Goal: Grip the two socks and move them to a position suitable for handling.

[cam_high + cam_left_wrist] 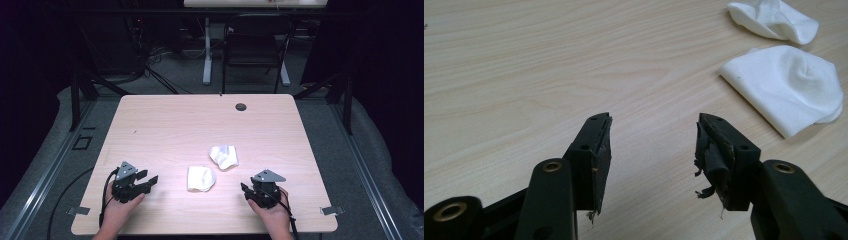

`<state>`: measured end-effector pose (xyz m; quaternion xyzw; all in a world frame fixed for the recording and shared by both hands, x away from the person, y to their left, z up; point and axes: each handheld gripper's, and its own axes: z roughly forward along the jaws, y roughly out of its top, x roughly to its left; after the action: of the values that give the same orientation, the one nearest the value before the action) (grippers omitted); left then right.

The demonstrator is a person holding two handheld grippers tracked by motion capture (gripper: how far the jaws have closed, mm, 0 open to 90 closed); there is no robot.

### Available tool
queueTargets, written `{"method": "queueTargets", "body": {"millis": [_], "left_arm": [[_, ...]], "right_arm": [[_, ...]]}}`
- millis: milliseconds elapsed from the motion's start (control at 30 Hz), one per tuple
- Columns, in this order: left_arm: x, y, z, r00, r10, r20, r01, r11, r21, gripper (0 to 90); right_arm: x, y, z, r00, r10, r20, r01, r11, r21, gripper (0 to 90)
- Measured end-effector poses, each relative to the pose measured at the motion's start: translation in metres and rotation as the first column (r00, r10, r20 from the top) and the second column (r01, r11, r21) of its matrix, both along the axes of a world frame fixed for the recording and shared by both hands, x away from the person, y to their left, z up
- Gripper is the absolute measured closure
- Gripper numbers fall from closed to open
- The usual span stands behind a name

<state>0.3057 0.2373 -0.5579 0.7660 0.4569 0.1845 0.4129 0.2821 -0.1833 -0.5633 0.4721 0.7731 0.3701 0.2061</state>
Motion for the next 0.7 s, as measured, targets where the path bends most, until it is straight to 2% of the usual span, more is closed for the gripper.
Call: {"method": "queueTargets", "body": {"millis": [333, 533, 633, 700], "left_arm": [[-0.006, -0.005, 0.003, 0.9999, -0.009, 0.011, 0.009, 0.9999, 0.006, 50.6], [-0.01, -0.012, 0.004, 0.999, -0.03, 0.034, 0.029, 0.9993, 0.024, 50.2], [-0.01, -0.019, 0.005, 0.9985, -0.05, 0.023, 0.05, 0.9987, 0.012, 50.1], [-0.01, -0.026, 0.008, 0.9976, -0.061, 0.031, 0.061, 0.9981, 0.014, 50.1]], "right_arm": [[-0.003, 0.002, 0.0, 1.0, -0.005, -0.003, 0.005, 1.0, 0.029, 55.6], [-0.003, 0.005, 0.0, 1.0, -0.002, 0.004, 0.002, 1.0, 0.031, 55.0], [-0.002, 0.004, 0.0, 1.0, -0.002, -0.007, 0.003, 0.999, 0.035, 55.0], [-0.002, 0.004, 0.0, 1.0, 0.001, -0.007, -0.001, 0.999, 0.035, 55.0]]}}
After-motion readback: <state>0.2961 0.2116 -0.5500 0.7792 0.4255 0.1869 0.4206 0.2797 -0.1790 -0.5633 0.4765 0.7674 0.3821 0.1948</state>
